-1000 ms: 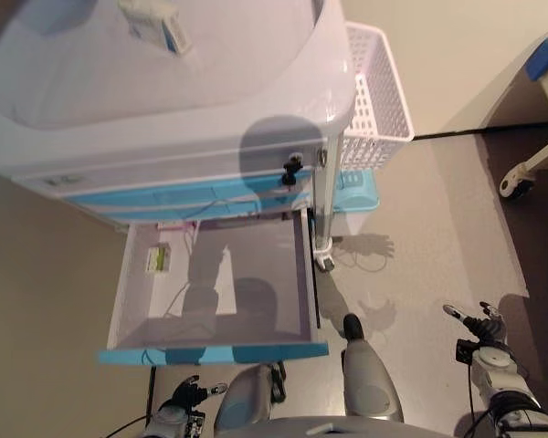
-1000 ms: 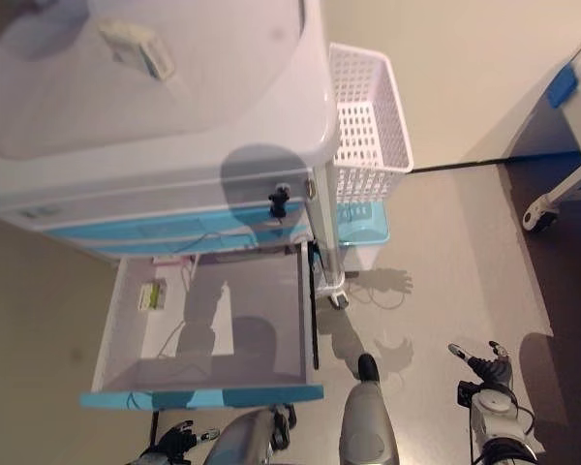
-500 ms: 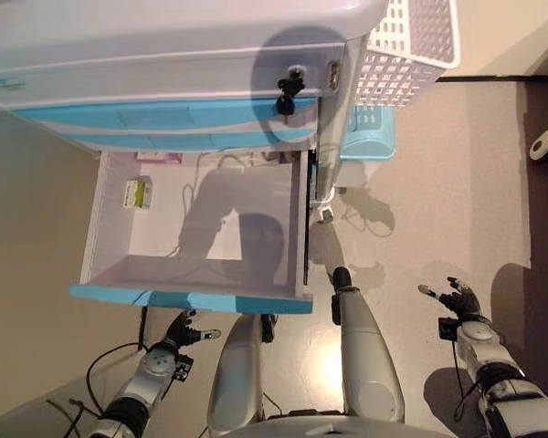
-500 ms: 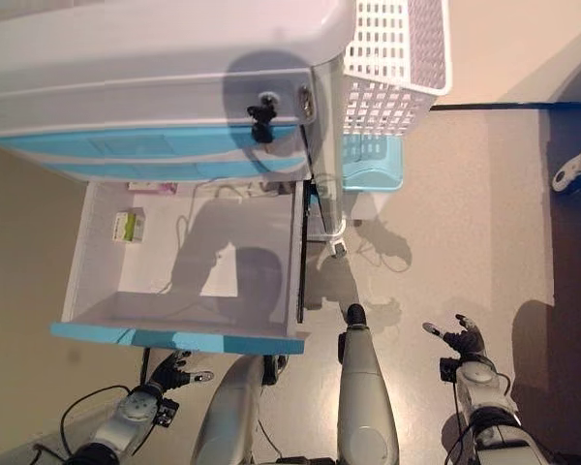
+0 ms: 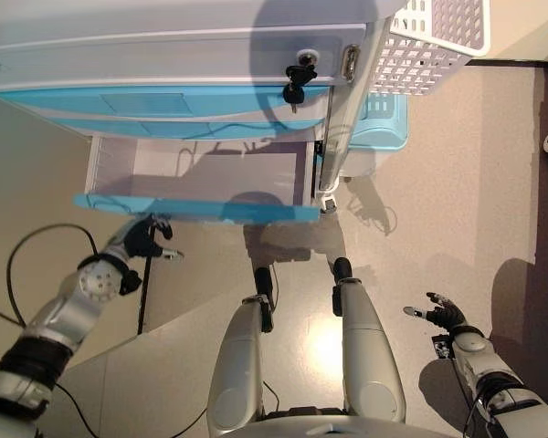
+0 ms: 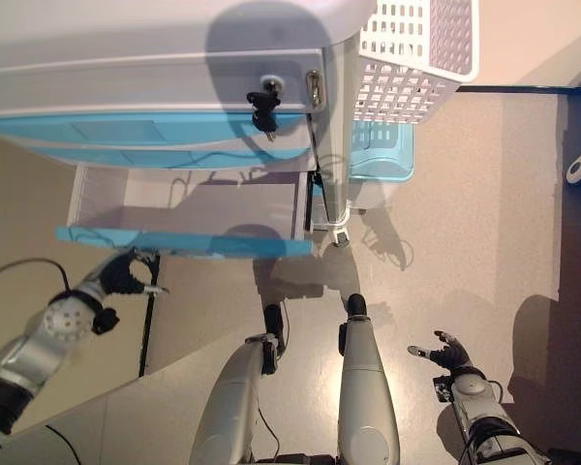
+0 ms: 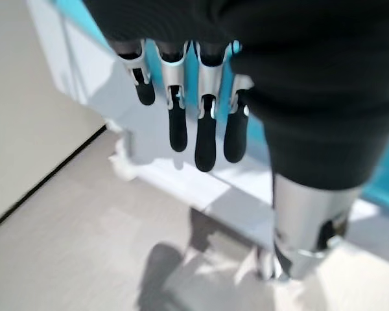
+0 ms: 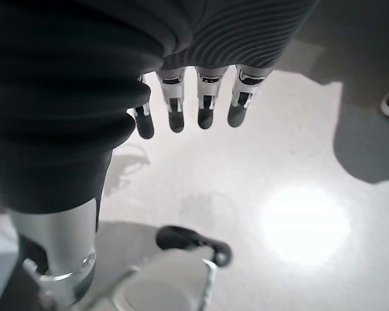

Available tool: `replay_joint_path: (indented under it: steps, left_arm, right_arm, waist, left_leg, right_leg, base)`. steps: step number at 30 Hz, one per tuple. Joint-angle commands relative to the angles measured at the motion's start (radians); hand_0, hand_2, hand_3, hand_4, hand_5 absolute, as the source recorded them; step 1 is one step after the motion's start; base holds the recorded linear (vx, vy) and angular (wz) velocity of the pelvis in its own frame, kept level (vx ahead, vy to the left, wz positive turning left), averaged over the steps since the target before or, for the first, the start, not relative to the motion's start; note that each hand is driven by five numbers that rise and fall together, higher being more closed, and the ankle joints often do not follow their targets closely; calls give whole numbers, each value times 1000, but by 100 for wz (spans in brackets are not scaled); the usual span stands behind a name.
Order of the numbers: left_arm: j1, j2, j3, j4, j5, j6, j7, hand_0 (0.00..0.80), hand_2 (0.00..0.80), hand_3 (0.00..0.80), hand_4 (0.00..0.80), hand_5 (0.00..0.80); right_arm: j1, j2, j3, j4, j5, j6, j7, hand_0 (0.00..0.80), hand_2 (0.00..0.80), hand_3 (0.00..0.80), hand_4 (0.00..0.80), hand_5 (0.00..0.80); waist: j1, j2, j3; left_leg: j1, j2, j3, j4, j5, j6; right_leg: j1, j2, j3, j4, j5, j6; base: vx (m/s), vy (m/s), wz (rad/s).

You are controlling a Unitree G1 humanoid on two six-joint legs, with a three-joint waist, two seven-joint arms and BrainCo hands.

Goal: Open the drawer and pick up the medicine

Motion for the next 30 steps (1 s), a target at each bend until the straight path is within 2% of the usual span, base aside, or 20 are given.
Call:
replay_joint_path:
  steps: [1, 2, 3, 4, 5, 6, 11, 16, 25, 26, 29, 30]
  left_arm:
    - [-106, 26, -37, 57, -37, -33, 12, 0, 0, 0, 0, 0]
    - [-188, 16, -75, 128, -44, -28, 25, 0, 0, 0, 0, 0]
    - [-192, 15, -79, 130, -45, -29, 26, 0, 0, 0, 0, 0]
    - [-223, 3, -97, 170, -43, -27, 32, 0, 0, 0, 0, 0]
    - [-261, -10, -110, 217, -48, -25, 42, 0, 0, 0, 0, 0]
    - [-280, -17, -118, 249, -48, -22, 46, 0, 0, 0, 0, 0]
    - [-414, -99, -191, 531, -14, -2, 51, 0, 0, 0, 0, 0]
    - [-496, -147, -202, 728, 16, 18, 66, 0, 0, 0, 0, 0]
    - [-431, -149, -157, 677, -14, 7, 63, 0, 0, 0, 0, 0]
    - [-377, -157, -122, 643, -50, -1, 64, 0, 0, 0, 0, 0]
    - [-319, -165, -86, 599, -89, -7, 62, 0, 0, 0, 0, 0]
    - [-282, -173, -61, 586, -108, -9, 60, 0, 0, 0, 0, 0]
  right_arm:
    - [42, -11, 33, 15, -18, 10, 12, 0, 0, 0, 0, 0]
    - [30, -8, 50, 23, -20, 8, 11, 0, 0, 0, 0, 0]
    - [30, -8, 48, 23, -20, 8, 11, 0, 0, 0, 0, 0]
    - [26, -5, 57, 28, -21, 8, 11, 0, 0, 0, 0, 0]
    - [17, -2, 62, 33, -21, 5, 9, 0, 0, 0, 0, 0]
    - [17, -1, 67, 37, -20, 7, 8, 0, 0, 0, 0, 0]
    - [-8, 3, 95, 56, -10, 4, -1, 0, 0, 0, 0, 0]
    - [-20, 9, 120, 67, -3, 1, -9, 0, 0, 0, 0, 0]
    - [-11, 18, 128, 59, -12, 0, -10, 0, 0, 0, 0, 0]
    - [-10, 21, 126, 60, -19, 1, -11, 0, 0, 0, 0, 0]
    - [-4, 22, 119, 58, -23, 4, -11, 0, 0, 0, 0, 0]
    - [-1, 23, 115, 59, -27, 4, -12, 0, 0, 0, 0, 0]
  waist:
    - [-32, -20, -64]
    - [-40, -23, -62]
    - [-38, -23, -61]
    - [-43, -21, -59]
    - [-45, -27, -58]
    - [-48, -26, -57]
    - [-69, -47, -55]
    - [-86, -67, -66]
    - [-77, -71, -81]
    - [-70, -70, -86]
    - [-63, -67, -91]
    - [-60, -74, -97]
  left_leg:
    - [6, -34, 52, 116, -139, 87]
    - [5, -29, 62, 123, -143, 90]
    - [5, -28, 62, 123, -143, 90]
    - [18, -26, 60, 134, -175, 87]
    - [3, -24, 73, 128, -148, 93]
    - [14, -21, 71, 138, -177, 89]
    - [8, -5, 97, 153, -189, 94]
    - [-3, 7, 111, 163, -194, 95]
    - [17, 6, 108, 119, -172, 86]
    - [36, 1, 102, 94, -162, 84]
    - [61, -4, 95, 60, -148, 80]
    - [68, -10, 98, 26, -107, 81]
  right_leg:
    - [59, 3, 6, -69, 0, 22]
    - [55, 6, 17, -71, 5, 24]
    - [55, 7, 18, -71, 5, 24]
    - [62, 13, 25, -58, -22, 29]
    - [45, 15, 33, -73, 10, 27]
    - [52, 18, 37, -59, -17, 32]
    - [35, 34, 65, -63, -6, 38]
    - [21, 46, 82, -71, 6, 42]
    - [46, 45, 82, -116, 34, 47]
    - [68, 45, 79, -143, 45, 48]
    - [99, 42, 70, -171, 55, 51]
    - [111, 36, 67, -207, 91, 51]
  base:
    - [25, 55, -20]
    - [18, 43, -17]
    - [95, 58, -18]
    - [3, 36, -24]
    - [84, 64, -27]
    - [2, 51, -34]
    - [9, 49, -27]
    - [-20, 27, -15]
    - [-10, 8, -5]
    - [0, 0, 0]
    - [-6, -18, -5]
    - [-34, -54, -5]
